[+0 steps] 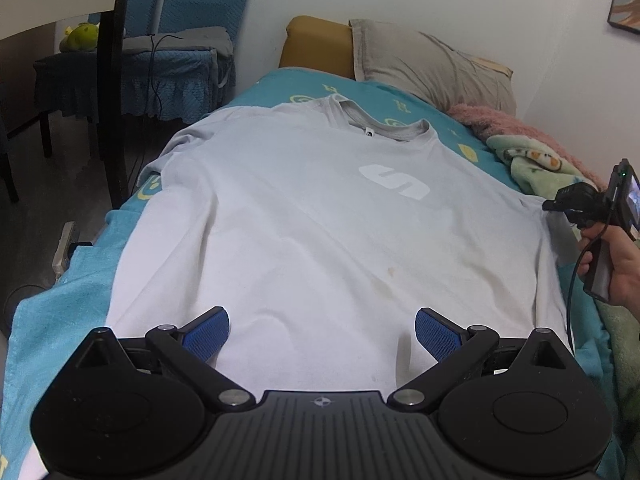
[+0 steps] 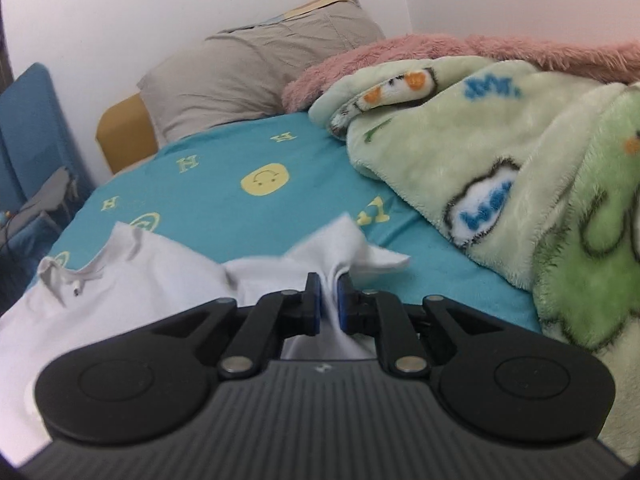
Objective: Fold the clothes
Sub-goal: 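Grasp the T-shirt sleeve with the right gripper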
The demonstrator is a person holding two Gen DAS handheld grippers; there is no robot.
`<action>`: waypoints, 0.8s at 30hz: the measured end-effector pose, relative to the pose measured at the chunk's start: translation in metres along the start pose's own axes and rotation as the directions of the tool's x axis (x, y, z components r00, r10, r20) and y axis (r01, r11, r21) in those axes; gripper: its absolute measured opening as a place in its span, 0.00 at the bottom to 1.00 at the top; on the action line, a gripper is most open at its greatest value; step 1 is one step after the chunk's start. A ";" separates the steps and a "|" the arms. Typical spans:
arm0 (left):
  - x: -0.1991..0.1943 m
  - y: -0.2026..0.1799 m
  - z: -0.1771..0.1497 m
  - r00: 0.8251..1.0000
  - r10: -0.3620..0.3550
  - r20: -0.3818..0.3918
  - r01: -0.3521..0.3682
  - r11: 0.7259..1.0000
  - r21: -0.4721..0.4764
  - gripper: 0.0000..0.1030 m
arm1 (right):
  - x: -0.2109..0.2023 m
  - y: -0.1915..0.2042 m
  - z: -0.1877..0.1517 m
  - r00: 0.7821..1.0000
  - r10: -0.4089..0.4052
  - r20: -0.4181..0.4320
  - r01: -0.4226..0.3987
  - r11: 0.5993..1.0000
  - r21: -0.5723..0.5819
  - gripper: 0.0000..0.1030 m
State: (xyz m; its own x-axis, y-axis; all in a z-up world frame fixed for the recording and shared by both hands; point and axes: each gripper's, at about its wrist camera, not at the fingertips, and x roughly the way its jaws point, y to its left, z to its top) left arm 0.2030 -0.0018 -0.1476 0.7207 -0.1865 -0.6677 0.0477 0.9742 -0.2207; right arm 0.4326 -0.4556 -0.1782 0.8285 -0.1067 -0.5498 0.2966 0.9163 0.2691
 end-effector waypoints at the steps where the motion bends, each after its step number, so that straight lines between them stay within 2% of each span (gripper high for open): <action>1: 0.001 0.000 0.000 1.000 -0.001 0.000 0.001 1.000 0.004 0.98 | 0.002 -0.002 -0.003 1.000 0.004 -0.004 -0.004 1.000 0.026 0.20; 2: 0.003 0.000 -0.001 1.000 -0.003 0.000 0.003 1.000 0.008 0.98 | 0.002 -0.006 -0.005 1.000 0.016 -0.012 -0.015 0.998 0.058 0.32; 3: 0.003 -0.001 -0.001 1.000 -0.006 -0.002 0.006 1.000 0.008 0.98 | 0.000 -0.009 -0.009 0.999 0.034 -0.022 -0.032 0.995 0.097 0.62; 4: 0.004 -0.001 -0.001 1.000 -0.010 -0.004 0.010 1.000 0.009 0.98 | -0.002 -0.013 -0.012 0.998 0.052 -0.031 -0.047 0.990 0.135 0.85; 5: 0.005 -0.001 -0.001 1.000 -0.014 -0.005 0.014 1.000 0.009 0.98 | -0.008 -0.016 -0.015 0.997 0.070 -0.024 -0.065 0.984 0.166 0.88; 9: -0.001 -0.002 -0.003 0.999 -0.032 -0.001 0.032 0.999 0.010 0.98 | -0.039 -0.021 -0.027 0.988 0.156 -0.006 -0.149 0.955 0.258 0.85; 12: -0.005 -0.003 -0.003 0.999 -0.043 0.001 0.043 0.999 -0.001 0.98 | -0.060 -0.027 -0.036 0.989 0.149 -0.024 -0.128 0.914 0.385 0.85; 16: -0.009 -0.002 -0.002 0.999 -0.038 0.011 0.038 0.999 -0.006 0.98 | -0.067 -0.045 -0.057 0.983 0.162 -0.090 -0.078 0.804 0.589 0.86; 18: -0.008 -0.001 -0.002 0.999 -0.038 0.008 0.038 0.999 -0.015 0.98 | -0.065 -0.050 -0.068 0.980 0.152 -0.127 -0.035 0.764 0.644 0.80; 21: -0.007 -0.001 -0.002 0.999 -0.037 0.004 0.037 0.999 -0.018 0.98 | -0.052 -0.052 -0.082 0.973 0.149 -0.176 0.004 0.751 0.660 0.75; 24: -0.005 -0.002 -0.002 0.999 -0.034 0.004 0.034 0.999 -0.013 0.98 | -0.044 -0.057 -0.089 0.983 0.120 -0.136 -0.001 0.754 0.657 0.71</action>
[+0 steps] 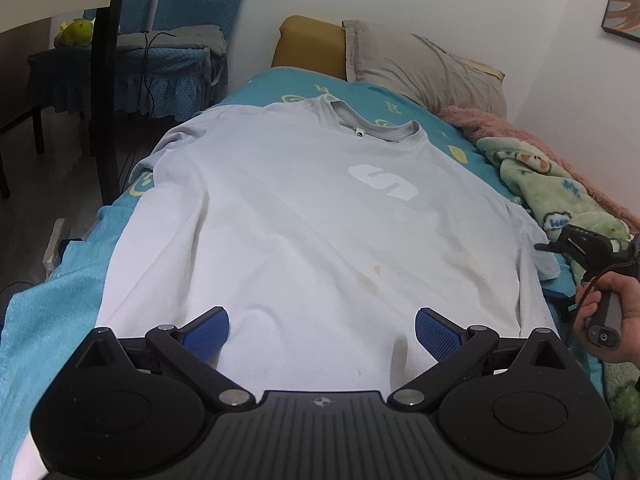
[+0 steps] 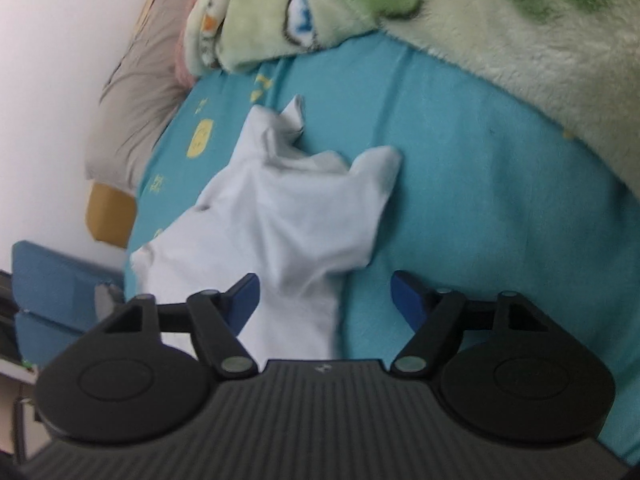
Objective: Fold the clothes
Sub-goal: 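Grasp the T-shirt sleeve with the right gripper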
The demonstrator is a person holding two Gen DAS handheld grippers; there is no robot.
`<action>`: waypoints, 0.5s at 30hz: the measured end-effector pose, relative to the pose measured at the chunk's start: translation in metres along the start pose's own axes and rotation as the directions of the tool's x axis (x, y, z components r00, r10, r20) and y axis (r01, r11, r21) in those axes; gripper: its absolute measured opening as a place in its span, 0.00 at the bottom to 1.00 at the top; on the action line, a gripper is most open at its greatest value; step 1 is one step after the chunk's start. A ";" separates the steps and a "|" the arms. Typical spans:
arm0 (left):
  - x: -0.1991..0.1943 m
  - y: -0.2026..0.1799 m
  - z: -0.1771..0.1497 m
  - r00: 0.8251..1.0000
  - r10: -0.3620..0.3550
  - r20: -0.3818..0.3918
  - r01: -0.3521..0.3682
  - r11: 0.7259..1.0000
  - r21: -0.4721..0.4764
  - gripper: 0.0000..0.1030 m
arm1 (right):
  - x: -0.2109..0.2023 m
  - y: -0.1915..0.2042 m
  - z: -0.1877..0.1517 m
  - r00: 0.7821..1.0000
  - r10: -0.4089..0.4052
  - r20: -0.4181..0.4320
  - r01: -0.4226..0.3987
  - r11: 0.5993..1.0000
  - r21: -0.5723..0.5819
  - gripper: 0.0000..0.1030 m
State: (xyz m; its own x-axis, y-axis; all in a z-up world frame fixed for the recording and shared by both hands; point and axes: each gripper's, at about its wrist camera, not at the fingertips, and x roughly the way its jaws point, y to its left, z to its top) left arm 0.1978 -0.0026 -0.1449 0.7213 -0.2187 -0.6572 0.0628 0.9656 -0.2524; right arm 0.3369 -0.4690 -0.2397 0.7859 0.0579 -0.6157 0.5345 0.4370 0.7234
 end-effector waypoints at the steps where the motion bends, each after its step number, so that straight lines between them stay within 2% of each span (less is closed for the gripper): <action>1: 0.001 0.000 0.000 1.000 0.002 -0.002 -0.002 1.000 0.002 0.98 | 0.002 -0.001 0.002 1.000 0.017 0.022 -0.017 1.000 0.007 0.70; 5: 0.006 0.000 -0.002 1.000 0.007 -0.011 -0.007 1.000 0.010 0.98 | 0.008 0.001 0.009 0.992 0.048 0.119 -0.050 0.999 0.011 0.70; 6: 0.007 0.000 -0.002 1.000 0.007 -0.014 -0.007 1.000 0.012 0.98 | 0.010 0.001 0.010 0.989 0.052 0.142 -0.053 0.999 0.009 0.65; 8: 0.008 -0.001 -0.002 1.000 0.010 -0.011 -0.009 1.000 0.022 0.98 | 0.017 0.002 0.012 0.990 0.030 0.137 -0.028 0.999 -0.016 0.37; 9: 0.008 -0.001 -0.002 1.000 0.010 -0.010 -0.009 1.000 0.024 0.98 | 0.018 0.004 0.013 0.992 0.022 0.126 -0.016 0.999 -0.042 0.10; 11: 0.008 -0.001 -0.001 1.000 0.001 -0.009 -0.001 1.000 0.021 0.98 | 0.017 0.009 0.018 0.993 0.018 0.118 -0.005 0.994 -0.111 0.09; 15: 0.006 -0.003 -0.002 1.000 -0.009 -0.006 0.009 0.999 0.035 0.98 | 0.002 0.017 0.032 0.982 0.016 0.190 0.025 0.977 -0.214 0.08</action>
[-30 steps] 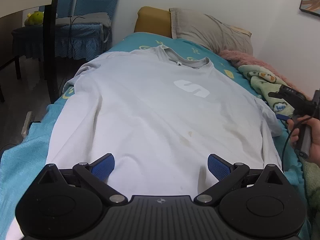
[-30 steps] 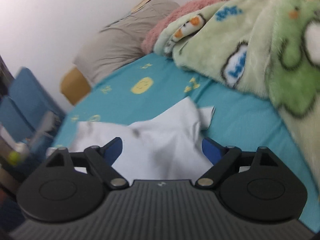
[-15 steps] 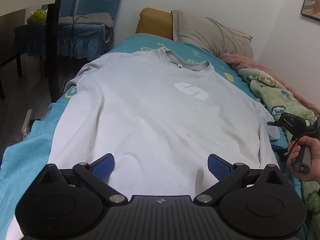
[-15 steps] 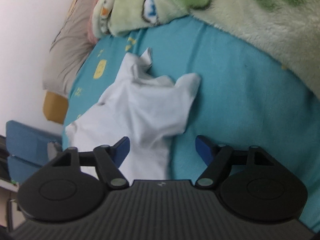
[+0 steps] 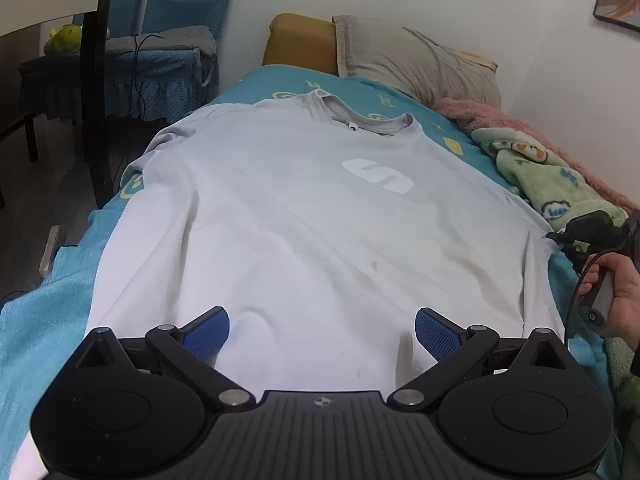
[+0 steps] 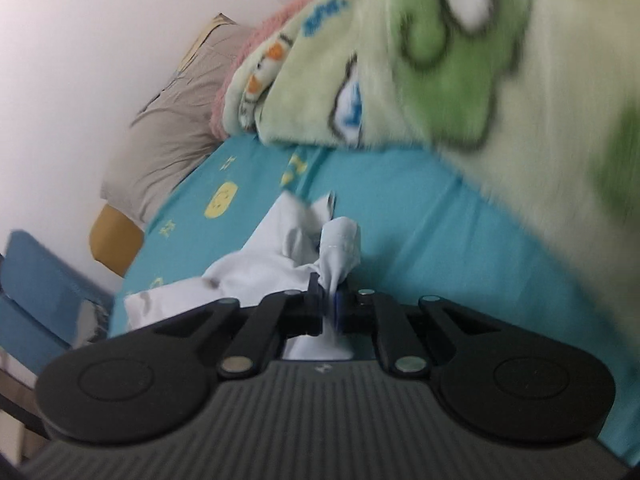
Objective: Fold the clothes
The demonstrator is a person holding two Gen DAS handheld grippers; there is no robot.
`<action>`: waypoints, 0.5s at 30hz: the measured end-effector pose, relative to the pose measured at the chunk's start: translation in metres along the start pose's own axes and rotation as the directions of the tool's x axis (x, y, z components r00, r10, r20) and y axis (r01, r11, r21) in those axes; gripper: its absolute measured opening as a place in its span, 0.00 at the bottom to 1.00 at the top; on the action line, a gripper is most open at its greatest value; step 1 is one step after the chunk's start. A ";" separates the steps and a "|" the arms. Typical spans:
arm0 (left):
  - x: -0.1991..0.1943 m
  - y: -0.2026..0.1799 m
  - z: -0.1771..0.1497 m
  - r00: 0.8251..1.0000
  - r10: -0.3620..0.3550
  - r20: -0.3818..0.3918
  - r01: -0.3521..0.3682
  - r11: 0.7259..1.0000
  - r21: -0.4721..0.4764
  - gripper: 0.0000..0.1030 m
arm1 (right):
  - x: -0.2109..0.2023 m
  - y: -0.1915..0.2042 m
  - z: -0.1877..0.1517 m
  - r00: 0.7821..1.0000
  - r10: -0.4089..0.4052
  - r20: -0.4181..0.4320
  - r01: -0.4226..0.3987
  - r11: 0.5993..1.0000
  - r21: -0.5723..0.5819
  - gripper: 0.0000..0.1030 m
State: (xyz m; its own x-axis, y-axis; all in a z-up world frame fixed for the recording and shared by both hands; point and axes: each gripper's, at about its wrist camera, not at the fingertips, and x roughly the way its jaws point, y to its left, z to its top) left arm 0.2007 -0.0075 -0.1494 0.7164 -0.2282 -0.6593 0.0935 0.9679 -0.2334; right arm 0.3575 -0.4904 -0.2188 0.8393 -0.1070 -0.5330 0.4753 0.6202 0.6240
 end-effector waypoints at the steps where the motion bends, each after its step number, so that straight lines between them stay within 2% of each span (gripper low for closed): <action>1: -0.001 -0.001 0.000 1.000 -0.002 0.001 0.002 1.000 0.004 0.98 | -0.001 -0.002 0.002 1.000 -0.016 0.002 0.016 1.000 -0.009 0.08; 8: -0.006 -0.001 0.001 1.000 -0.024 0.013 0.024 1.000 0.020 0.98 | 0.000 0.007 -0.001 0.997 -0.079 -0.015 0.077 0.993 -0.092 0.12; 9: -0.006 -0.002 0.001 1.000 -0.029 0.013 0.028 0.999 0.022 0.98 | -0.002 0.011 -0.001 0.996 -0.088 -0.026 0.085 0.990 -0.114 0.17; 11: -0.008 -0.002 0.003 0.999 -0.043 0.014 0.042 0.999 0.027 0.97 | -0.010 0.021 -0.002 0.994 -0.089 -0.062 0.077 0.981 -0.177 0.51; 12: -0.010 -0.003 0.004 0.999 -0.049 0.016 0.049 0.998 0.028 0.97 | -0.020 0.025 -0.004 0.994 -0.079 -0.071 0.062 0.976 -0.210 0.76; 13: -0.012 -0.002 0.005 0.998 -0.055 0.024 0.054 0.998 0.020 0.97 | -0.031 0.029 -0.006 0.996 -0.063 -0.067 0.044 0.968 -0.249 0.81; 15: -0.018 -0.001 0.009 0.996 -0.086 0.036 0.086 0.996 0.004 0.97 | -0.053 0.041 -0.011 0.997 -0.023 -0.079 -0.003 0.948 -0.317 0.79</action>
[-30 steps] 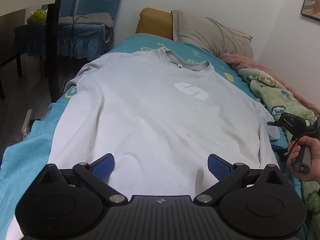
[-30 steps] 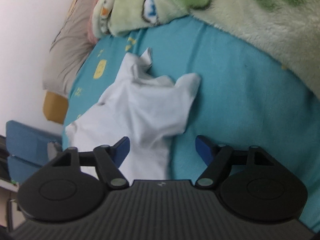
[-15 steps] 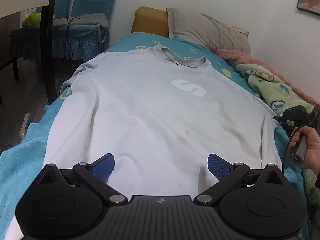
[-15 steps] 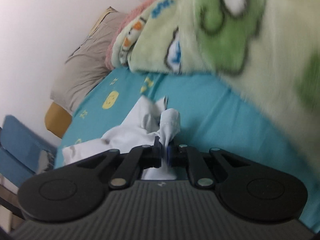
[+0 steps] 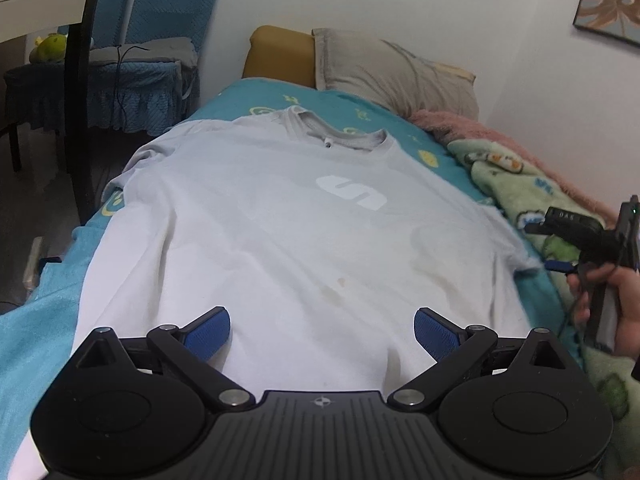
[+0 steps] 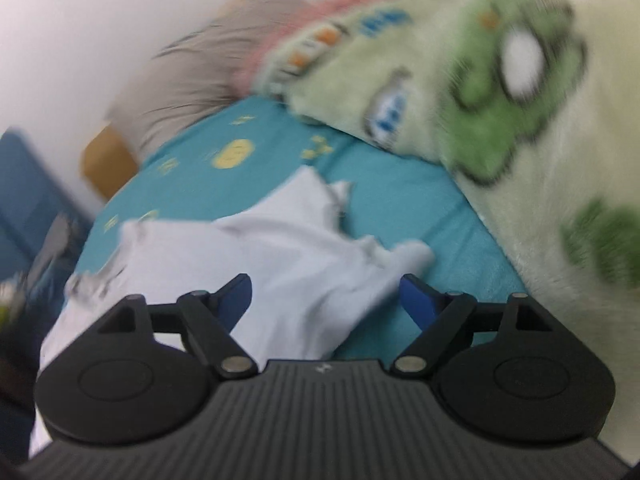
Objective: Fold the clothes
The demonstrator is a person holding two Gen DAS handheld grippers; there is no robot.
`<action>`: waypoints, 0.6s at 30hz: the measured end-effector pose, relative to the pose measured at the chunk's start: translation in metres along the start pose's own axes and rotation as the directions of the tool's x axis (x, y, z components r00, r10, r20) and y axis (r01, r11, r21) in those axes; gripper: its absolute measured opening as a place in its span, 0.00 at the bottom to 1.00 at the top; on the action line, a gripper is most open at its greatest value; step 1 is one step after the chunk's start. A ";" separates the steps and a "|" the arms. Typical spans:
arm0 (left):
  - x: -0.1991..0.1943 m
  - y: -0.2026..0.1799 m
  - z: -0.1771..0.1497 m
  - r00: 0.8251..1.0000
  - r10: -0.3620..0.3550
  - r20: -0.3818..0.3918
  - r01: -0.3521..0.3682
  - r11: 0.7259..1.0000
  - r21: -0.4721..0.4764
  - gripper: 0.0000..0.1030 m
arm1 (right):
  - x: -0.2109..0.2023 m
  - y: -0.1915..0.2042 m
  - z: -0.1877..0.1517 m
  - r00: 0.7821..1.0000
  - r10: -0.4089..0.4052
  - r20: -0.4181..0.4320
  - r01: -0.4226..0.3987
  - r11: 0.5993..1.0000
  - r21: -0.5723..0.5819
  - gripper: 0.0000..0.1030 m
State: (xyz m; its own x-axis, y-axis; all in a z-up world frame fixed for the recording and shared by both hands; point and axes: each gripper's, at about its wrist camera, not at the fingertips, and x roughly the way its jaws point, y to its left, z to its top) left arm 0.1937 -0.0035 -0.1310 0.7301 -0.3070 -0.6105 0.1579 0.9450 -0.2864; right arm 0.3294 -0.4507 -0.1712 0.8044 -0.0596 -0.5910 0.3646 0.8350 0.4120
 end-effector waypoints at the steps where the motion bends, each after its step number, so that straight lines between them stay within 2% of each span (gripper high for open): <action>1: -0.004 -0.001 0.001 1.000 -0.009 0.009 0.009 1.000 0.000 0.97 | -0.012 0.006 -0.002 1.000 0.022 -0.013 -0.023 1.000 -0.018 0.79; 4: -0.015 -0.005 0.004 0.999 -0.020 0.035 0.020 1.000 0.023 0.97 | -0.056 0.027 -0.007 0.998 0.044 -0.045 -0.047 0.995 -0.087 0.79; 7: -0.025 -0.010 0.002 0.998 -0.048 0.036 0.046 0.998 0.048 0.97 | -0.115 0.054 -0.016 0.999 0.044 -0.018 -0.046 0.979 -0.198 0.79; 11: -0.036 -0.019 -0.007 0.991 -0.137 -0.013 0.137 0.989 0.057 0.94 | -0.196 0.061 -0.038 0.992 0.121 -0.023 -0.123 0.973 -0.198 0.79; 13: -0.039 -0.025 -0.016 0.977 -0.203 -0.063 0.206 0.977 0.049 0.94 | -0.225 0.057 -0.048 0.989 0.150 -0.016 -0.150 0.970 -0.190 0.79; 15: -0.042 -0.032 -0.028 0.954 -0.273 -0.125 0.279 0.960 0.033 0.89 | -0.250 0.052 -0.057 0.986 0.167 0.006 -0.163 0.969 -0.183 0.79; 18: -0.039 -0.044 -0.048 0.919 -0.324 -0.226 0.335 0.942 0.013 0.81 | -0.275 0.046 -0.065 0.984 0.164 0.066 -0.151 0.974 -0.171 0.79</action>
State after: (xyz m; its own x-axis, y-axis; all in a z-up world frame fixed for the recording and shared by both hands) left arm 0.1262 -0.0388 -0.1300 0.4695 -0.6136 -0.6348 0.4023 0.7887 -0.4649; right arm 0.0952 -0.3602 -0.0346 0.8826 0.0419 -0.4683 0.1538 0.9156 0.3716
